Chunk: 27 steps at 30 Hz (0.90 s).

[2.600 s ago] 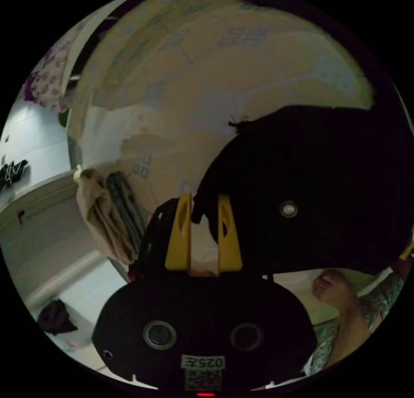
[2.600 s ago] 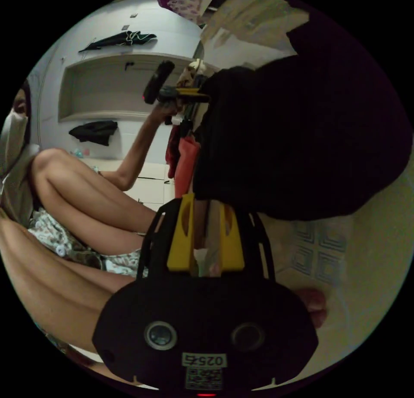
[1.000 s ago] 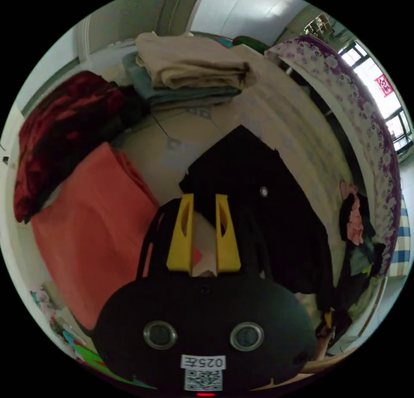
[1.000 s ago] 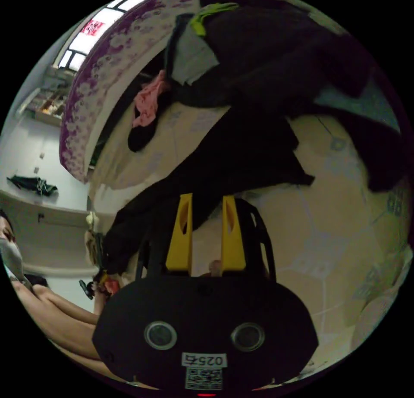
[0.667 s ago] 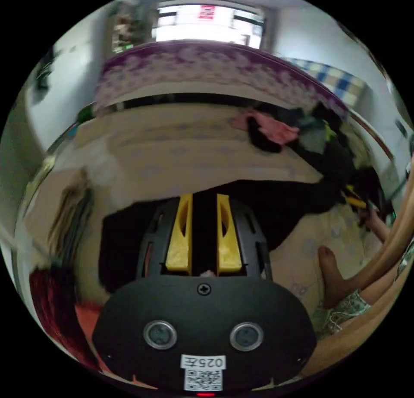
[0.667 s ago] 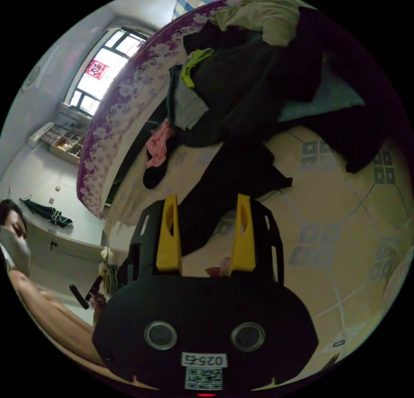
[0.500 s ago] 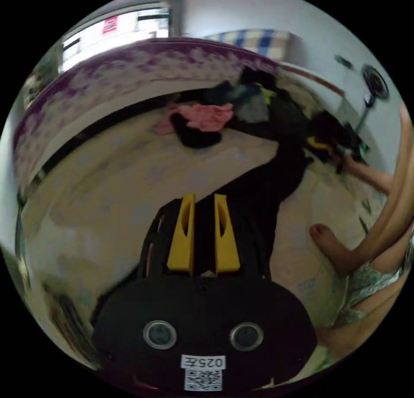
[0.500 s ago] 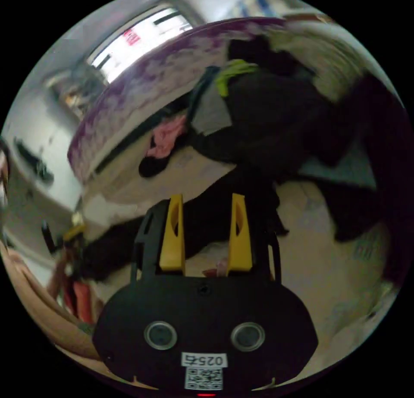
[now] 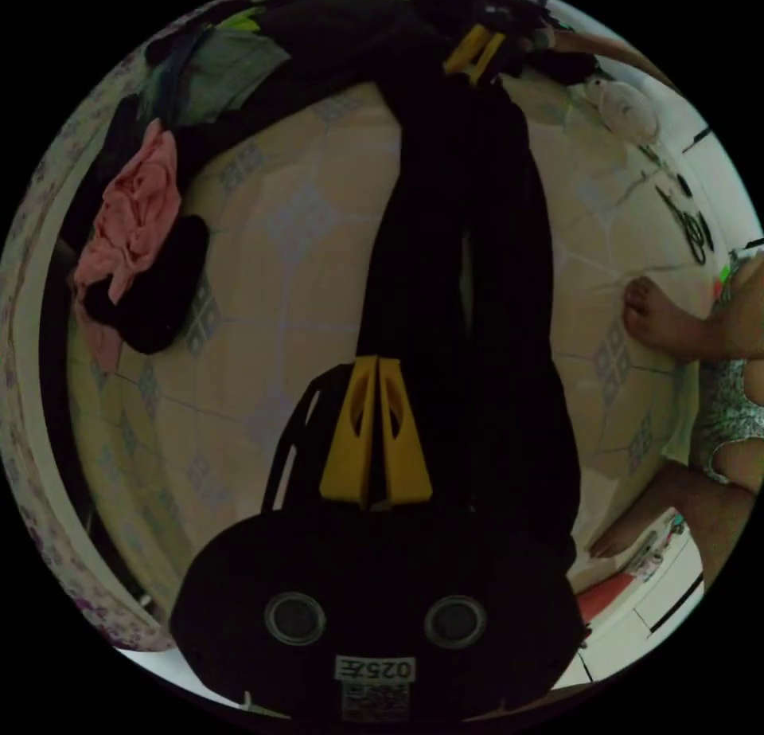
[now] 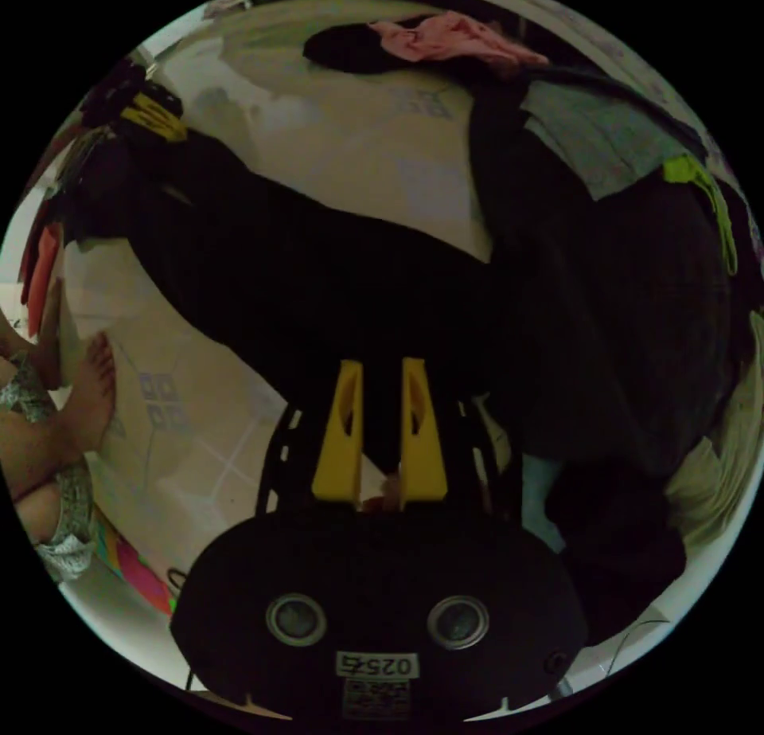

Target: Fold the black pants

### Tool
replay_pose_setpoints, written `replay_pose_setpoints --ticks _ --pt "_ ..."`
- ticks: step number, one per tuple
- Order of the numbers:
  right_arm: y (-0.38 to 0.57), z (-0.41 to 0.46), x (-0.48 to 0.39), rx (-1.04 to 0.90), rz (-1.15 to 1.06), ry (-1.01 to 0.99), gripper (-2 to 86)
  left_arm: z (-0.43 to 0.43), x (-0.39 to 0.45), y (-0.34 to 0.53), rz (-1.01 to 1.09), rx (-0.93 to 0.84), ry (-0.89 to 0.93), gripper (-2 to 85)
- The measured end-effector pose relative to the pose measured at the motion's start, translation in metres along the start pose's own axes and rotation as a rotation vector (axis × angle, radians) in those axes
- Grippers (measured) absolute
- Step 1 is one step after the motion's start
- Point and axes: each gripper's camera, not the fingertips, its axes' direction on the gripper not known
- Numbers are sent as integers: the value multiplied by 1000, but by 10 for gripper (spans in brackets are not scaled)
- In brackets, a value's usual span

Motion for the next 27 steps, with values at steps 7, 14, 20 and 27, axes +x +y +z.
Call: replay_pose_setpoints --ticks 7,14,20,27 --pt "9 -82 -52 -224 -284 -538 -8 28 -8 -12 145 -83 262 -9" --pt "-28 -99 35 -182 -20 -360 26 42 -98 -29 -109 172 222 -9" --pt "-20 -59 68 -146 237 -292 94 96 -133 -46 -144 111 389 -3" --pt "19 -114 -35 181 247 -266 152 132 -105 -61 -138 113 79 11"
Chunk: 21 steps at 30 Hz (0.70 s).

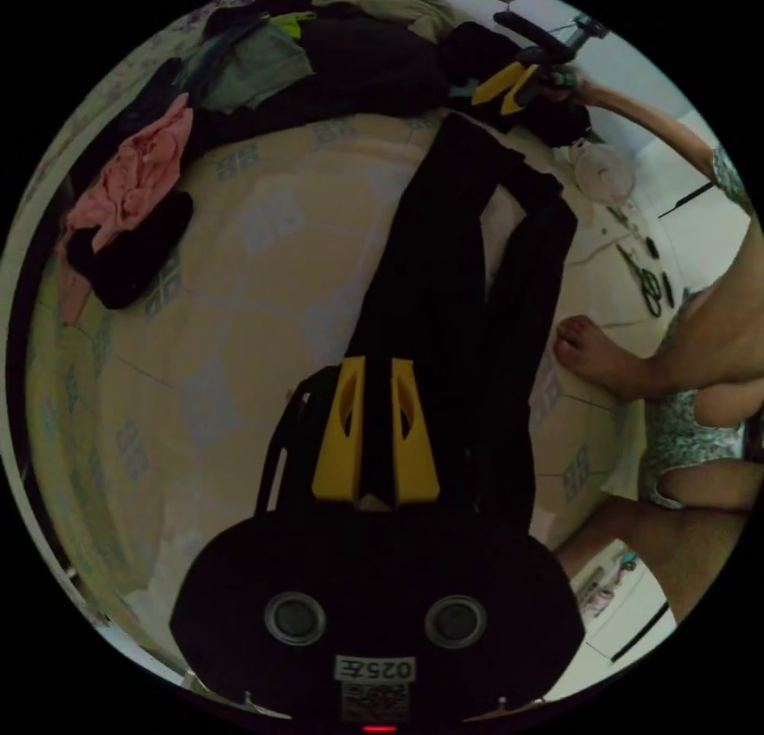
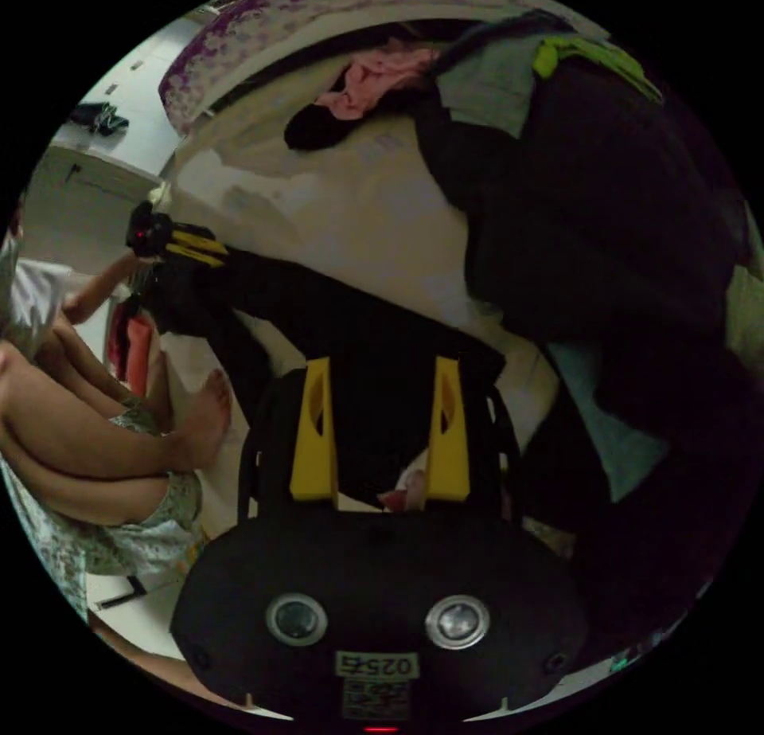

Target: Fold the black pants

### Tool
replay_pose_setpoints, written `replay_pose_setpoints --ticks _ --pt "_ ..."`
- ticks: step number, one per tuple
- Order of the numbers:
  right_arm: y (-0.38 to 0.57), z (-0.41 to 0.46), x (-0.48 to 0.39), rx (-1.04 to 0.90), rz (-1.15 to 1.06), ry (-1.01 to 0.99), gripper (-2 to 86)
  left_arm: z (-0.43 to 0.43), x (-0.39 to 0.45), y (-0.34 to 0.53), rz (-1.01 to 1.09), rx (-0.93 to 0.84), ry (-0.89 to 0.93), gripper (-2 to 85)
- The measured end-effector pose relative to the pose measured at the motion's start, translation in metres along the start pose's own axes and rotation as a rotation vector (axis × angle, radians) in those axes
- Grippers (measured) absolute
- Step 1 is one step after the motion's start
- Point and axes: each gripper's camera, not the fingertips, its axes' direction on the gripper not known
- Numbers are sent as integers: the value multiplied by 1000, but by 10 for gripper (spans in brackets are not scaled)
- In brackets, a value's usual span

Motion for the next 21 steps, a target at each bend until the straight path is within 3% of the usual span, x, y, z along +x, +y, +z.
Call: replay_pose_setpoints --ticks 3,6,9,14,18,21 --pt "25 20 -35 -26 -13 189 101 18 -1 -6 27 5 -55 6" --pt "35 38 -46 -114 -45 164 119 27 -14 -11 28 -8 -37 3" --pt "41 28 -50 -74 -21 66 123 35 -25 -15 31 -18 -25 4" --pt "50 26 -63 -153 -99 140 112 45 -30 -25 92 -58 -81 4" --pt "56 29 -70 -240 -213 296 13 51 -43 -31 86 -81 -74 3" --pt "59 11 -72 -261 -232 312 -2 53 -58 -31 59 -68 -47 -5"
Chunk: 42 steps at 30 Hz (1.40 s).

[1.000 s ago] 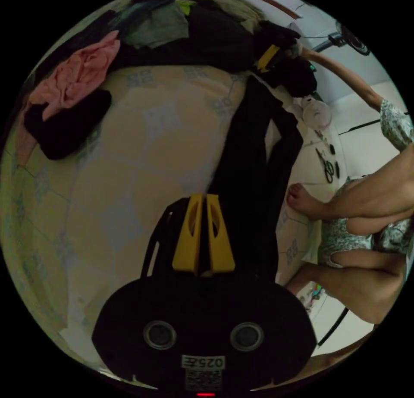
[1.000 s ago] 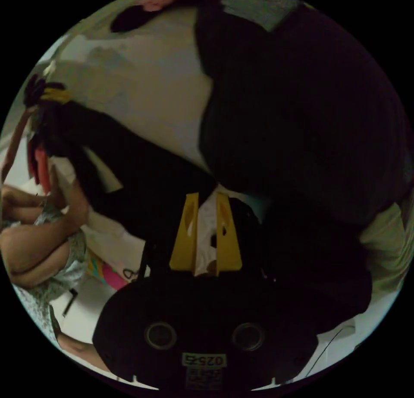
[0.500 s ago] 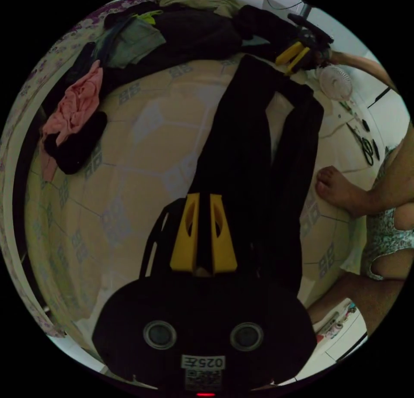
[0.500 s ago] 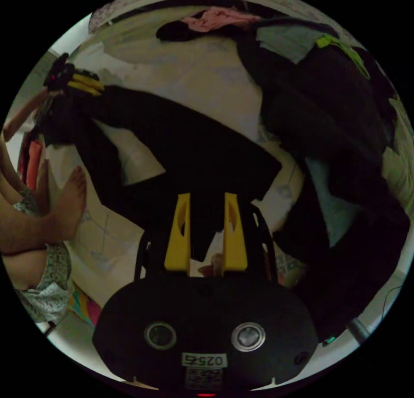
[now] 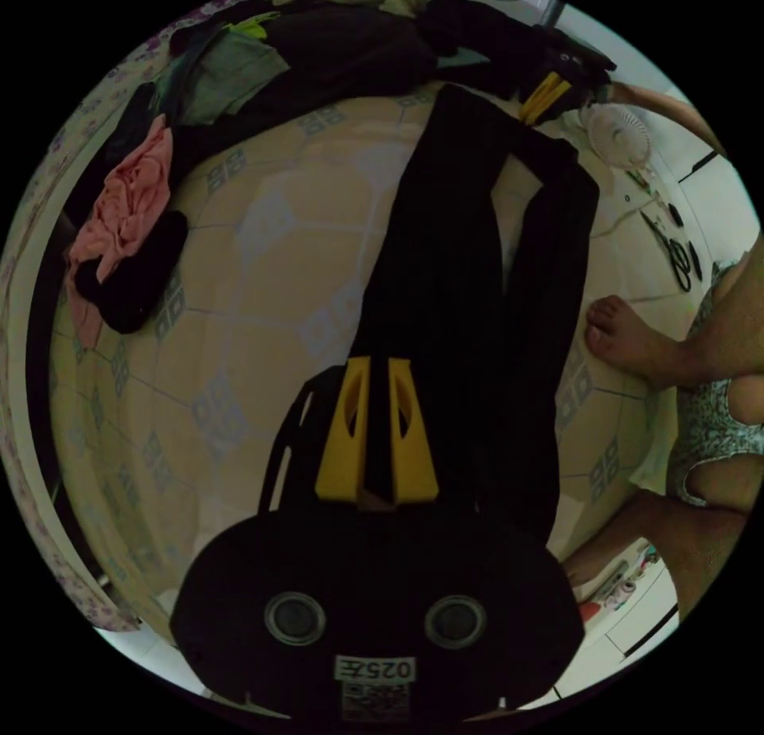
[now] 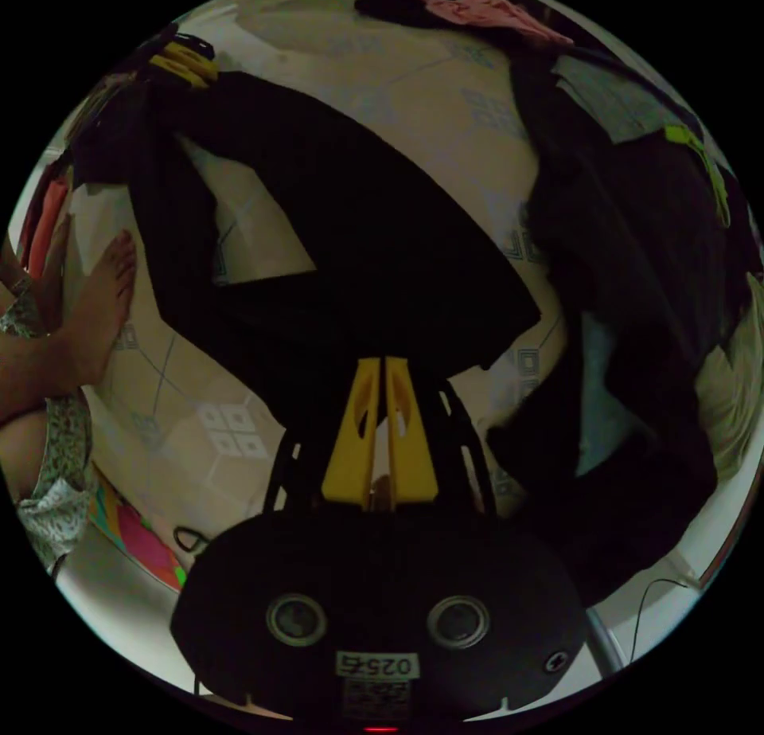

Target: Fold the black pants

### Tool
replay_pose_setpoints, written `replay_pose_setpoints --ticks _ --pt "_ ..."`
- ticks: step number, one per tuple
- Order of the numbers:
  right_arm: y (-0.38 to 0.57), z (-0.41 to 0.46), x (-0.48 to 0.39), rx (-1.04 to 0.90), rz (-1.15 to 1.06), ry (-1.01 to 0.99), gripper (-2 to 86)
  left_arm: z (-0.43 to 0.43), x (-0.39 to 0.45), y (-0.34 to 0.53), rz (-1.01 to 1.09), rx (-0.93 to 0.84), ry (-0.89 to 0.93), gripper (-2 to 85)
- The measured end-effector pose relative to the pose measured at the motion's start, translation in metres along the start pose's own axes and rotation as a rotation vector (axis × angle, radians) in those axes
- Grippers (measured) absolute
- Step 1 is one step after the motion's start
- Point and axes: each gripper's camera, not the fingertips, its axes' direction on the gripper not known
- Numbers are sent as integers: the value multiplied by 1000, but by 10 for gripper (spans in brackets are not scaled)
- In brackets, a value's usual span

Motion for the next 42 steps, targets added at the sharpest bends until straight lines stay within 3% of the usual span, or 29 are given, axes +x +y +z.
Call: replay_pose_setpoints --ticks 7,13,18,23,27,31,35,39,42 --pt "35 -80 25 -29 -97 -181 -9 -16 -9 8 122 -1 138 -9" --pt "11 -133 128 9 -114 -151 -6 -52 -56 7 9 81 144 -13" --pt "-20 -87 226 38 98 -180 64 -4 -110 -17 -150 -110 148 -11" --pt "35 -95 239 163 202 -119 90 -35 -143 21 -391 107 177 -13" --pt "131 -106 237 336 396 -229 112 -49 -97 36 -360 286 268 -16" --pt "224 -60 257 342 727 -442 109 -20 -53 24 -292 220 236 -15" --pt "308 -8 268 438 1008 -757 104 15 -49 25 -356 121 256 -11" --pt "331 7 282 532 1044 -868 94 13 -56 37 -385 140 324 -10" --pt "330 1 290 469 1004 -853 56 8 -54 42 -377 136 332 -10"
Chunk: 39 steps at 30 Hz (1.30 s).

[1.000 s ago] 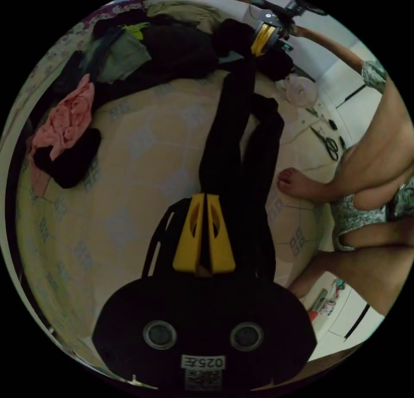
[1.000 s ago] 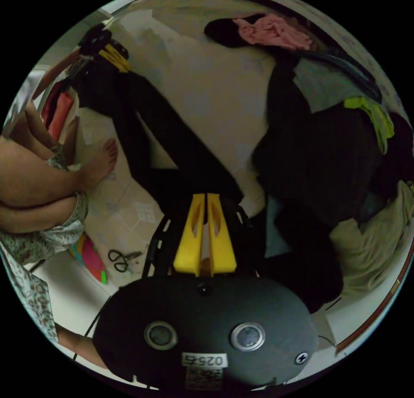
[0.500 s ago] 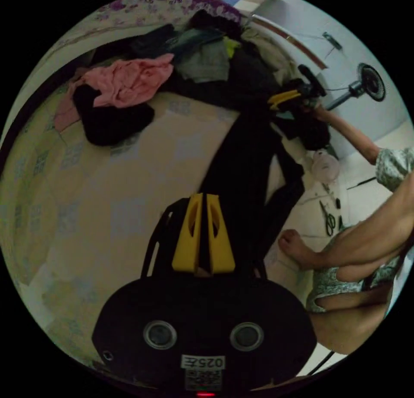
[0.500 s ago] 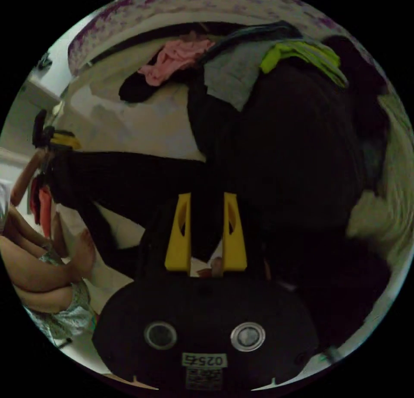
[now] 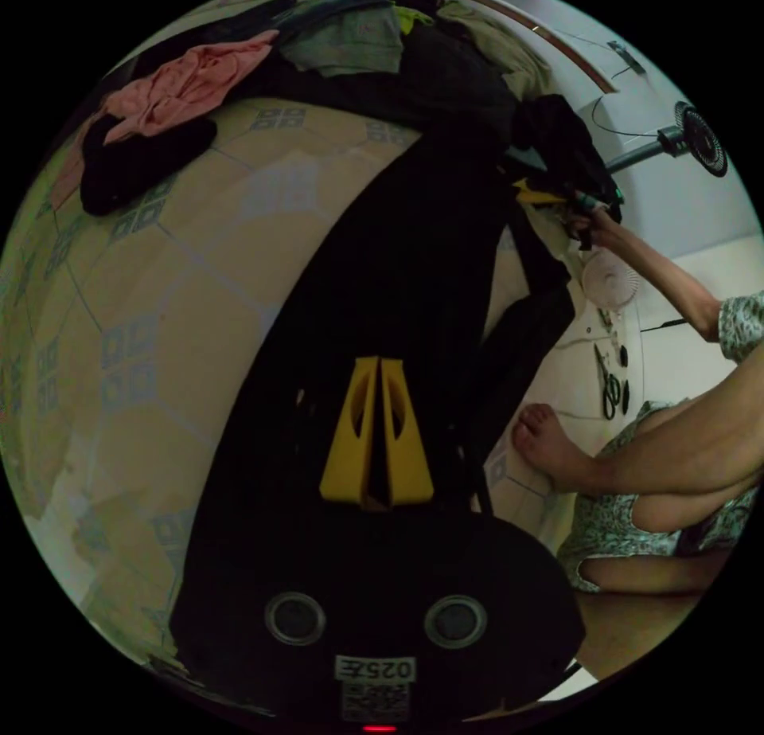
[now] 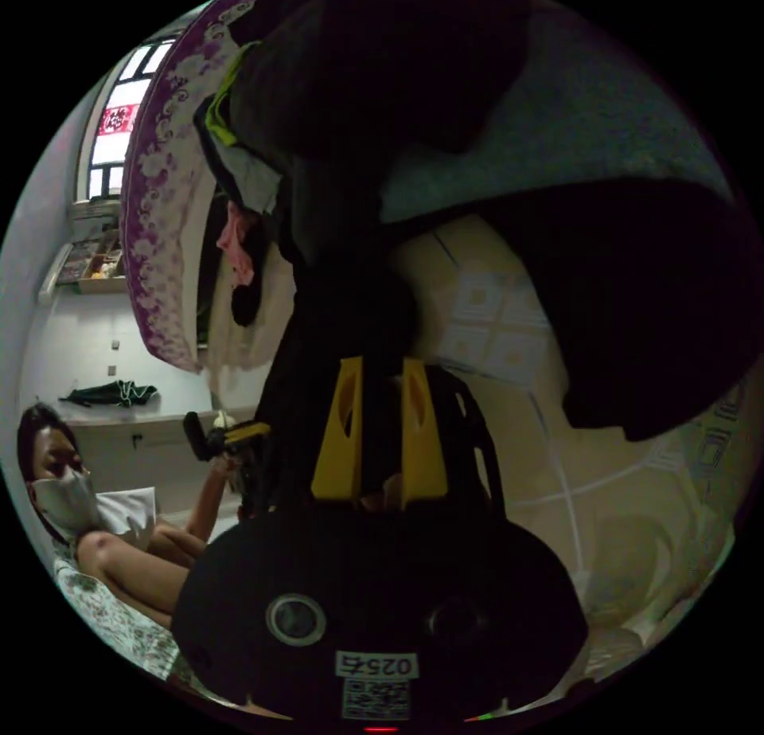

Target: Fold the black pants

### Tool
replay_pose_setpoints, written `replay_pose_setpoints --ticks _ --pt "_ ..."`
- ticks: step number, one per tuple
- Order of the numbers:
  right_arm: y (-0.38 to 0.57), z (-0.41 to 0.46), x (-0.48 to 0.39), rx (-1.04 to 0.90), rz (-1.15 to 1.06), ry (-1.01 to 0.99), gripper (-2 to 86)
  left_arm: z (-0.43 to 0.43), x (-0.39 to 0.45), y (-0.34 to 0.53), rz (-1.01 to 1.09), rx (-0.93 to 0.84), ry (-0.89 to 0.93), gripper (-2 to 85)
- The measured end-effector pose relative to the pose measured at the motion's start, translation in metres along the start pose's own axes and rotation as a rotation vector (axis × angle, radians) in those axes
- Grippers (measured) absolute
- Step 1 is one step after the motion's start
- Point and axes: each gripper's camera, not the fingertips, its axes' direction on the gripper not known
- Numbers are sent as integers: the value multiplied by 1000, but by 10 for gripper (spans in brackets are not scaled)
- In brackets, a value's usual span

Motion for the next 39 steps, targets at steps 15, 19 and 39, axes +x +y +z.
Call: replay_pose_setpoints --ticks 15,19,39 --pt "38 -136 31 -121 -78 255 126 -56 60 58 178 -7 -32 -1" --pt "96 -151 60 -131 90 235 132 -90 89 98 261 -10 65 38" --pt "198 -183 153 146 544 -101 41 -140 217 243 446 -248 -440 14"
